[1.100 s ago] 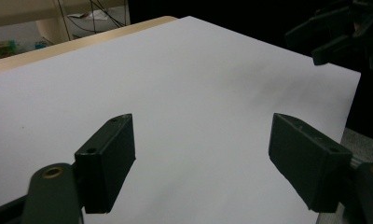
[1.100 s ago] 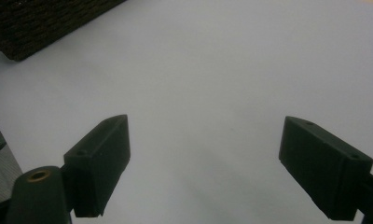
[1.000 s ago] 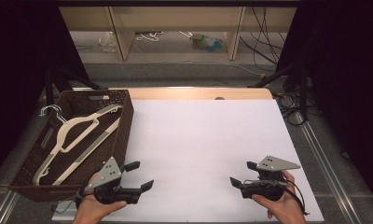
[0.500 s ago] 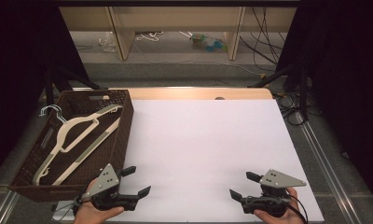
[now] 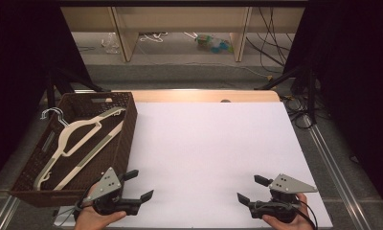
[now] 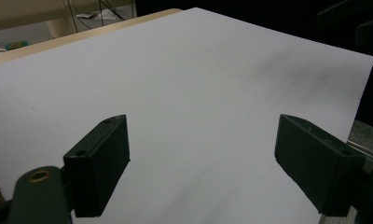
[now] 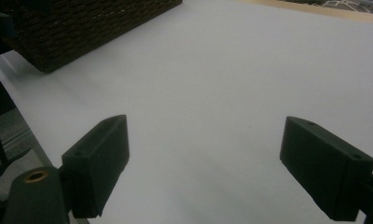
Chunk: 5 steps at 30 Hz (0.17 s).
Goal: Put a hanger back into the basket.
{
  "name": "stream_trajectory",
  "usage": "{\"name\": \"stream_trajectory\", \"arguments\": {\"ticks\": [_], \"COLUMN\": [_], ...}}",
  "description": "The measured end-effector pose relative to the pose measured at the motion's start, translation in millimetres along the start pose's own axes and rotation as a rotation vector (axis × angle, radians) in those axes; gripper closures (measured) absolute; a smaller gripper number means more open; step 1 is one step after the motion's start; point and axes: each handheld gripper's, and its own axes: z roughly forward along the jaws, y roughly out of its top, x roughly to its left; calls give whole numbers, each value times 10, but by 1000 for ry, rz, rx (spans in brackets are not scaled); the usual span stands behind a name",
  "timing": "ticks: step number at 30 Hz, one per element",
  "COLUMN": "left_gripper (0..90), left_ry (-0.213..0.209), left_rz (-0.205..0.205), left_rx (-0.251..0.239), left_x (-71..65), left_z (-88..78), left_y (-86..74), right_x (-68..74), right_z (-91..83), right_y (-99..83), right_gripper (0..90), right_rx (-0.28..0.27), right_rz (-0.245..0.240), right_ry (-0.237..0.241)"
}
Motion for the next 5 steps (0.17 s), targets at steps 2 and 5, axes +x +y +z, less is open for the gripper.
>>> {"name": "stream_trajectory", "arguments": {"ticks": [2, 5], "left_gripper": [178, 179], "left_ry": [-9, -4], "left_rz": [-1, 5], "left_rx": [-4, 2], "left_x": [0, -7], "left_z": [4, 4], "left_y": [-1, 1], "right_x": [0, -5], "right_z": [12, 3], "right_y": [-5, -2], "right_gripper": [165, 165], "right_rx": [-4, 8], "right_rz": [6, 6], "right_ry": [13, 7]}}
